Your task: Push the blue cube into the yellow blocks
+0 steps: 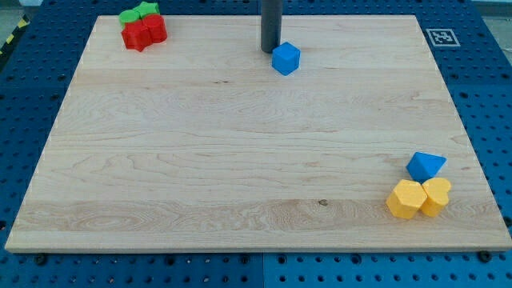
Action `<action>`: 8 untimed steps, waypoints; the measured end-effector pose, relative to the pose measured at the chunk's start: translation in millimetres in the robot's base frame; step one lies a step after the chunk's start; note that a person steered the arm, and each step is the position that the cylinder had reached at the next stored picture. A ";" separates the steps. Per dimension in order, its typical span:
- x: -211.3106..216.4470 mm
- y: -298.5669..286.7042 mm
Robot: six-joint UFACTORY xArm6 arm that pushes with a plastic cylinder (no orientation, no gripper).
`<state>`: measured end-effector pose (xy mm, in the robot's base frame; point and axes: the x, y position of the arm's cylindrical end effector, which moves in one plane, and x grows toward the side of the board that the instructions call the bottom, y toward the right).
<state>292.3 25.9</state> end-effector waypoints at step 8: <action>50.9 67.1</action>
<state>343.3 93.0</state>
